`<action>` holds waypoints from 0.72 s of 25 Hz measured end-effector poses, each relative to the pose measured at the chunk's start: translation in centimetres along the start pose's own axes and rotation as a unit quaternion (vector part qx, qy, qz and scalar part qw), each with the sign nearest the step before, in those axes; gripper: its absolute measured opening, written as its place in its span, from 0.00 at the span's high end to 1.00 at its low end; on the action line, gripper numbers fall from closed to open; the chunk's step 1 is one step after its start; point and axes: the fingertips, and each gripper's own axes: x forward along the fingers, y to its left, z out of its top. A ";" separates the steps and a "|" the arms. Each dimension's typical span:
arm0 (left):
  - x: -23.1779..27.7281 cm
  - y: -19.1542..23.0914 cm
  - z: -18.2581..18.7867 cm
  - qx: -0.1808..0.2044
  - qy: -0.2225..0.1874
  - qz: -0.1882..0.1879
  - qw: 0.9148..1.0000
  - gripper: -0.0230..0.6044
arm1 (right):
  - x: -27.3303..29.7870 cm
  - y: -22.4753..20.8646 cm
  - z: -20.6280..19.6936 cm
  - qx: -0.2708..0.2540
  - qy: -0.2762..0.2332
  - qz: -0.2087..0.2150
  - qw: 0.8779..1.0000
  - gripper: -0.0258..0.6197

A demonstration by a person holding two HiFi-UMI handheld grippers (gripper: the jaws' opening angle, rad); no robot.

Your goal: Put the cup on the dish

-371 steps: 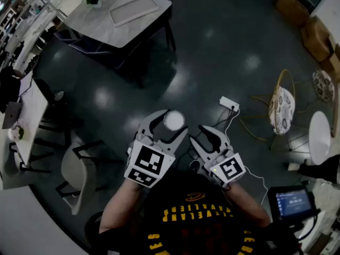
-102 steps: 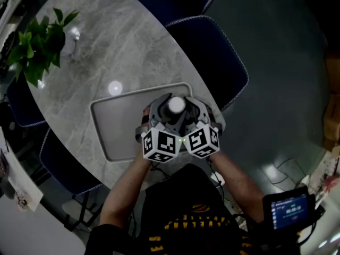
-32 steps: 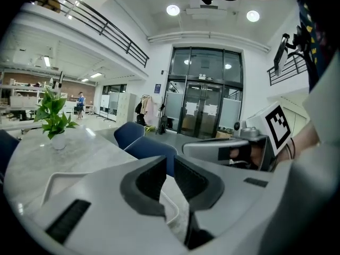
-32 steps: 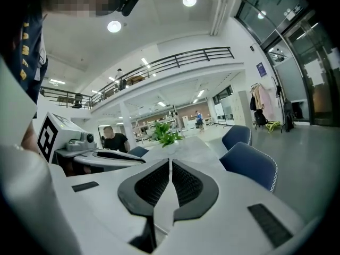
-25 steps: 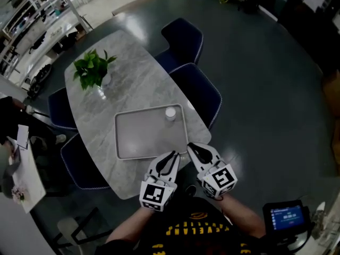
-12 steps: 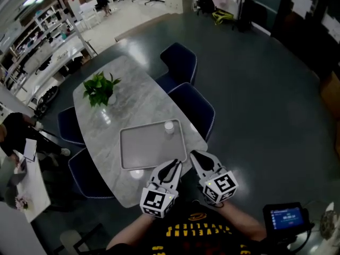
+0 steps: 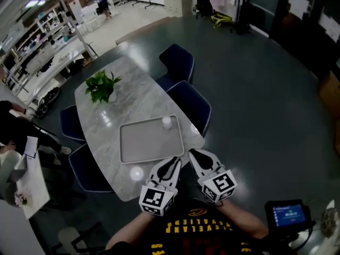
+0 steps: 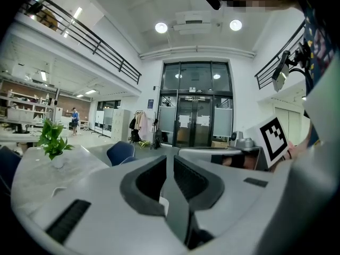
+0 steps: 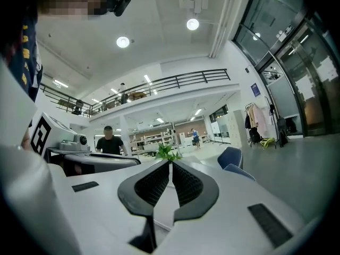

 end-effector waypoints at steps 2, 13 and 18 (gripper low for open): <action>-0.2 -0.6 0.1 0.002 -0.001 -0.001 1.000 0.89 | -0.6 0.5 0.2 -0.013 -0.003 0.001 1.000 0.92; -1.0 -3.2 -0.8 0.004 -0.005 -0.013 1.000 0.89 | -3.3 1.3 -0.1 -0.035 -0.003 -0.003 0.999 0.92; -1.1 -3.4 -0.7 0.001 -0.003 -0.008 1.000 0.89 | -3.8 1.0 -0.2 -0.034 -0.004 -0.007 0.999 0.92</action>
